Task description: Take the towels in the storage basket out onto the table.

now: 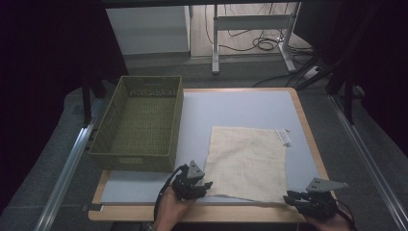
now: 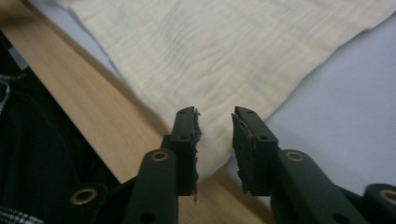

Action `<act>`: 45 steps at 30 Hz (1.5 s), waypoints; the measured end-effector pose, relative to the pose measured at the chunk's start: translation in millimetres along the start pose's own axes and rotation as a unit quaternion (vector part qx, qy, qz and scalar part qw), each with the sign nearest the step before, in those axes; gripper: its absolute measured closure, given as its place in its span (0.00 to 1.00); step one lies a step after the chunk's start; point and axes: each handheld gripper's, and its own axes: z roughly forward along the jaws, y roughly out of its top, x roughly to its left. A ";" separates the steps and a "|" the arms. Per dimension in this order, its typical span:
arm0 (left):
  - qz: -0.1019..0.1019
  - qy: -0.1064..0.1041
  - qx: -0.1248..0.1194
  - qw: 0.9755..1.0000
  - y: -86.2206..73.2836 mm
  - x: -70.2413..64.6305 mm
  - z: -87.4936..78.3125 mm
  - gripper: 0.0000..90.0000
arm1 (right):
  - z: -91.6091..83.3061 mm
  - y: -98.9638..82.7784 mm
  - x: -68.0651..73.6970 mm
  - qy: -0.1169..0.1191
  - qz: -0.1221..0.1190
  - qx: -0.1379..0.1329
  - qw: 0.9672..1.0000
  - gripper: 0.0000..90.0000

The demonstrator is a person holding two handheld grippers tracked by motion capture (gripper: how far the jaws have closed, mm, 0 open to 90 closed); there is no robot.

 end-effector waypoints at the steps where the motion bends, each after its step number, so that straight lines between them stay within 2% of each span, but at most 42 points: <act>1: -0.004 0.005 -0.005 1.000 4.2 3.9 1.1 0.57 | -1.6 2.1 -2.2 0.000 0.002 -0.003 1.000 0.75; 2: -0.010 0.007 -0.010 1.000 10.4 9.6 4.6 0.52 | -3.0 7.3 -8.9 -0.006 0.008 -0.008 1.000 0.73; 3: -0.010 0.007 -0.010 1.000 10.4 9.6 4.6 0.51 | -3.0 7.3 -8.9 -0.006 0.008 -0.008 1.000 0.73; 4: -0.017 0.011 -0.015 1.000 18.6 15.6 10.4 0.48 | -1.2 12.5 -17.0 -0.019 0.011 -0.011 1.000 0.72; 5: -0.017 0.011 -0.015 1.000 18.6 15.6 10.4 0.47 | -1.2 12.5 -17.0 -0.019 0.011 -0.011 1.000 0.72; 6: -0.026 0.009 -0.021 0.999 27.7 20.7 17.2 0.46 | 2.7 18.4 -26.6 -0.030 0.020 -0.014 0.999 0.71; 7: -0.026 0.009 -0.021 0.999 27.7 20.7 17.2 0.45 | 4.4 20.7 -30.6 -0.034 0.022 -0.015 0.999 0.71; 8: -0.026 0.010 -0.022 0.999 37.8 25.4 24.7 0.44 | 6.9 24.1 -35.7 -0.037 0.026 -0.017 0.999 0.71; 9: -0.026 0.010 -0.022 0.999 37.8 25.4 24.7 0.44 | 6.9 24.1 -35.7 -0.037 0.026 -0.017 0.999 0.71; 10: -0.025 0.020 -0.018 0.999 48.2 31.2 32.2 0.43 | 12.5 32.6 -46.7 -0.047 0.032 -0.019 0.998 0.69; 12: -0.029 0.021 -0.021 0.999 57.2 38.6 39.4 0.43 | 16.2 39.5 -55.2 -0.053 0.038 -0.020 0.998 0.68; 13: -0.029 0.021 -0.021 0.999 57.2 38.6 39.4 0.43 | 16.2 39.5 -55.2 -0.053 0.038 -0.020 0.998 0.68; 15: -0.030 0.027 -0.019 0.999 65.2 46.6 46.4 0.43 | 20.3 48.0 -66.0 -0.059 0.043 -0.021 0.997 0.66; 16: -0.034 0.032 -0.019 0.999 72.0 55.1 53.5 0.43 | 23.1 55.0 -75.1 -0.064 0.046 -0.027 0.997 0.65; 18: -0.041 0.038 -0.023 0.998 77.9 63.7 59.9 0.43 | 24.9 61.2 -82.7 -0.071 0.047 -0.031 0.996 0.65; 19: -0.041 0.038 -0.023 0.998 77.9 63.7 59.9 0.43 | 24.9 61.2 -82.7 -0.071 0.047 -0.031 0.996 0.65; 20: -0.049 0.042 -0.023 0.998 83.9 71.2 66.7 0.44 | 28.2 69.7 -92.6 -0.083 0.049 -0.033 0.995 0.66; 21: -0.049 0.042 -0.023 0.998 83.9 71.2 66.7 0.45 | 28.2 69.7 -92.6 -0.083 0.049 -0.033 0.995 0.66; 22: -0.050 0.052 -0.026 0.997 90.0 76.0 73.6 0.48 | 31.4 76.6 -100.6 -0.091 0.052 -0.035 0.994 0.69; 24: -0.049 0.056 -0.025 0.997 93.2 78.0 77.5 0.52 | 35.6 84.6 -110.1 -0.101 0.053 -0.033 0.993 0.74; 25: -0.047 0.063 -0.023 0.997 96.5 79.8 81.1 0.55 | 38.0 88.5 -114.4 -0.108 0.056 -0.032 0.992 0.76; 26: -0.035 0.079 -0.022 0.996 102.8 84.2 87.2 0.57 | 41.3 93.0 -120.5 -0.108 0.060 -0.034 0.992 0.78; 27: -0.035 0.079 -0.022 0.996 102.8 84.2 87.2 0.59 | 41.3 93.0 -120.5 -0.108 0.060 -0.034 0.992 0.78; 28: -0.036 0.084 -0.017 0.996 109.0 91.8 92.4 0.60 | 46.7 100.1 -128.5 -0.112 0.065 -0.035 0.991 0.81; 29: -0.036 0.084 -0.017 0.996 109.0 91.8 92.4 0.60 | 46.7 100.1 -128.5 -0.112 0.065 -0.035 0.991 0.81; 30: -0.048 0.083 -0.021 0.995 114.2 101.3 96.2 0.61 | 52.8 107.1 -135.6 -0.115 0.066 -0.034 0.991 0.83; 35: -0.061 0.088 -0.023 0.994 119.2 114.8 101.7 0.64 | 65.8 119.5 -148.3 -0.122 0.070 -0.025 0.990 0.83; 40: -0.087 0.098 -0.021 0.991 120.0 135.5 107.6 0.72 | 81.5 129.3 -163.8 -0.133 0.074 -0.024 0.988 0.83; 45: -0.078 0.087 -0.018 0.993 118.9 138.1 115.3 0.69 | 87.0 130.1 -170.6 -0.131 0.081 -0.026 0.988 0.82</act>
